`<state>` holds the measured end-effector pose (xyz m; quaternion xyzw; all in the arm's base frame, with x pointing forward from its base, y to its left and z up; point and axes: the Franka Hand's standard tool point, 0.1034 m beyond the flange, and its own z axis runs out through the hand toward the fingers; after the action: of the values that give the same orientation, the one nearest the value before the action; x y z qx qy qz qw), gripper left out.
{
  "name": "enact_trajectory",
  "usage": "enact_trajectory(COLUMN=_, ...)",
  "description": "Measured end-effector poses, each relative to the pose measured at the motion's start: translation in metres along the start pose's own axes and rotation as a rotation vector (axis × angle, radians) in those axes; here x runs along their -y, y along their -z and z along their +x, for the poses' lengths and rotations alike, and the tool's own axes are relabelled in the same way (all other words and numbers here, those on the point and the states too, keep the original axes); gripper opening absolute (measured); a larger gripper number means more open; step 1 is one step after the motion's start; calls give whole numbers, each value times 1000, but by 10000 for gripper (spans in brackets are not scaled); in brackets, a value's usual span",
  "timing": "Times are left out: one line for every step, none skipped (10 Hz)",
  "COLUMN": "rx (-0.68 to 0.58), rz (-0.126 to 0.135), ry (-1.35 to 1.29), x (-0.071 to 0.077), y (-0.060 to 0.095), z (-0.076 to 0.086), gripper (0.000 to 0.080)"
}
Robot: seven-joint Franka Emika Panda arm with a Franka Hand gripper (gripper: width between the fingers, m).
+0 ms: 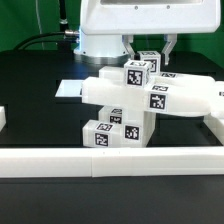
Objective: Assemble chair
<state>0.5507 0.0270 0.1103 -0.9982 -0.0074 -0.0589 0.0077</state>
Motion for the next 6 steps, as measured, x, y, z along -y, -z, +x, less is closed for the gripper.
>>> enact_trajectory(rx=0, rz=0, ry=-26, x=0, y=0, z=0, gripper=282)
enact_trajectory(rx=0, rz=0, ry=-26, x=0, y=0, z=0, gripper=282)
enact_trajectory(rx=-1, rz=0, ry=-97, x=0, y=0, z=0, gripper=282)
enact_trajectory(rx=-8, rz=1, ry=-209, x=0, y=0, z=0, gripper=282)
enact_trajectory(rx=-19, rz=-1, ry=-319, x=-1, y=0, z=0, gripper=282)
enact_trajectory(rx=-33, rz=-2, ry=-399, x=-1, y=0, z=1, gripper=282)
